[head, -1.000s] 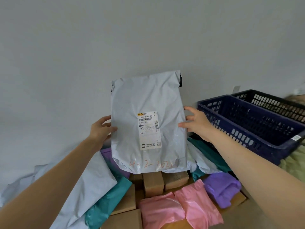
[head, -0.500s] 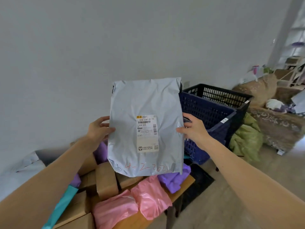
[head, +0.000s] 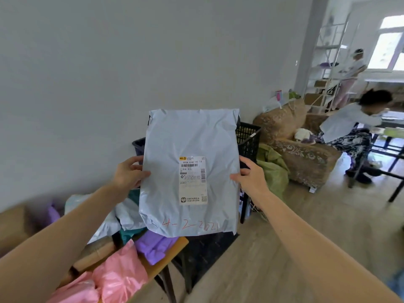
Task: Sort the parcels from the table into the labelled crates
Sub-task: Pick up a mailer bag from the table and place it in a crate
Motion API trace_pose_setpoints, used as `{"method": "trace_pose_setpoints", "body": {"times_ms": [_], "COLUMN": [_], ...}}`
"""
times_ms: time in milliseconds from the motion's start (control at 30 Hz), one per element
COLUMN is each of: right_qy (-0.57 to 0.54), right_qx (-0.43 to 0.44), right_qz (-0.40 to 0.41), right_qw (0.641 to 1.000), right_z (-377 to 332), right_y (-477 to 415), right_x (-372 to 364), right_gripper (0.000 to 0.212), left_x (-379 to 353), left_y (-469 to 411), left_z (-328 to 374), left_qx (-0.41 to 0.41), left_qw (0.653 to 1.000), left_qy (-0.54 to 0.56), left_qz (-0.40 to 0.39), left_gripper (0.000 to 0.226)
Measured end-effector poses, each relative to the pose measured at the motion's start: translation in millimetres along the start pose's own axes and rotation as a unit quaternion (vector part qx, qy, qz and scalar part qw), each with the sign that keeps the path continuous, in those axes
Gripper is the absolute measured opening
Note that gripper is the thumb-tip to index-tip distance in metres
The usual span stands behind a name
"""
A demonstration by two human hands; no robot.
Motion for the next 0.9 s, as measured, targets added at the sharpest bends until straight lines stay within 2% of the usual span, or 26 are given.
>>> {"method": "trace_pose_setpoints", "body": {"times_ms": [400, 600, 900], "right_qy": [0.038, 0.06, 0.112], "right_qx": [-0.018, -0.023, -0.022], "right_qz": [0.085, 0.104, 0.08], "right_qw": [0.996, 0.993, 0.99], "right_z": [50, 74, 101], "right_y": [-83, -169, -330], "right_x": [127, 170, 207], "right_gripper": [0.06, 0.061, 0.053], "left_x": [-154, -227, -310], "left_y": [-89, -169, -296], "left_z": [19, 30, 44], "left_qx": [0.001, 0.003, 0.044], "left_qw": [0.999, 0.997, 0.996], "left_qy": [-0.006, 0.005, 0.039], "left_qz": [-0.044, -0.079, -0.074], "left_gripper": [0.04, 0.035, 0.035]}}
Point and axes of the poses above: each hand's wrist, its own y-axis away from the middle knuckle, its own x-axis out of the back of the hand, z = x × y, the point moved 5 cm from there along -y, towards the middle knuckle, and after that the axes turned 8 degrees about x, right-handed, at the moved point
